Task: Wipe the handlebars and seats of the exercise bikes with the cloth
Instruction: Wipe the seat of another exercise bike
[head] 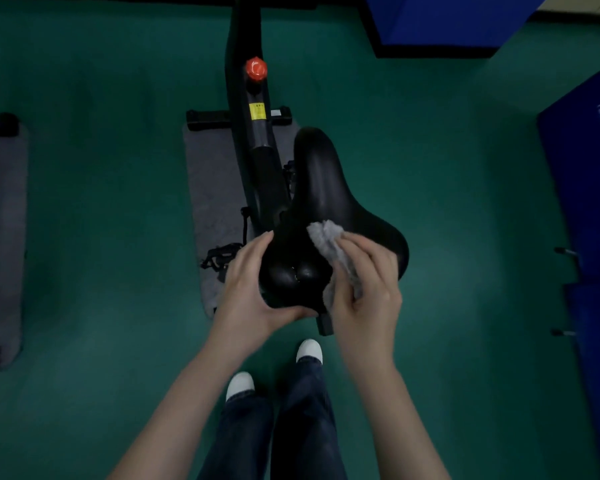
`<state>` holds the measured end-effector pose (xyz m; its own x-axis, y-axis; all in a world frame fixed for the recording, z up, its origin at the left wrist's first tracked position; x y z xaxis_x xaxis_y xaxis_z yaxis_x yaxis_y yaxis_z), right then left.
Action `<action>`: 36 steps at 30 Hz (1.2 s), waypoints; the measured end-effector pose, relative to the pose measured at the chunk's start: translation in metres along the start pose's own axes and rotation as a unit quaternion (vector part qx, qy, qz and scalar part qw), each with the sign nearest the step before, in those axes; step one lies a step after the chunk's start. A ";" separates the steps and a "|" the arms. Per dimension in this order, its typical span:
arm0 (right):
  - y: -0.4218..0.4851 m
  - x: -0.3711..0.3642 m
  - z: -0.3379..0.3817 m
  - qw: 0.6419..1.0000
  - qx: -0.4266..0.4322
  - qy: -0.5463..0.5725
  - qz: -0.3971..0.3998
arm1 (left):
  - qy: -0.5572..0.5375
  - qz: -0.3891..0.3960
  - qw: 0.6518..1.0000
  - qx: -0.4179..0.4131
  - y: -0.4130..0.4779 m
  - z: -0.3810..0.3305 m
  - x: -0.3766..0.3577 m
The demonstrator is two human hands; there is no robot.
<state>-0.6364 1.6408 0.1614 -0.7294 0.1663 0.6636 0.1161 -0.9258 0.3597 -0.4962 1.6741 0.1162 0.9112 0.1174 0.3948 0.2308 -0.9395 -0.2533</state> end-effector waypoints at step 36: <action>0.104 -0.015 -0.003 0.675 0.438 0.147 0.575 | -0.140 -0.379 0.892 0.203 -0.061 -0.019 -0.103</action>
<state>-0.6153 1.5409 0.1867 0.0943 -0.6854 0.7220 0.9799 0.1919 0.0542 -0.6112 1.7130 0.1080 0.4776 0.7982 0.3672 0.8694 -0.3691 -0.3284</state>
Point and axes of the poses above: each hand's wrist, its own y-axis towards the middle knuckle, its own x-axis out of the back of the hand, z = x × y, the point moved 2 cm from there along y, towards the middle knuckle, and after that the axes turned 3 degrees about x, right-handed, at the moved point
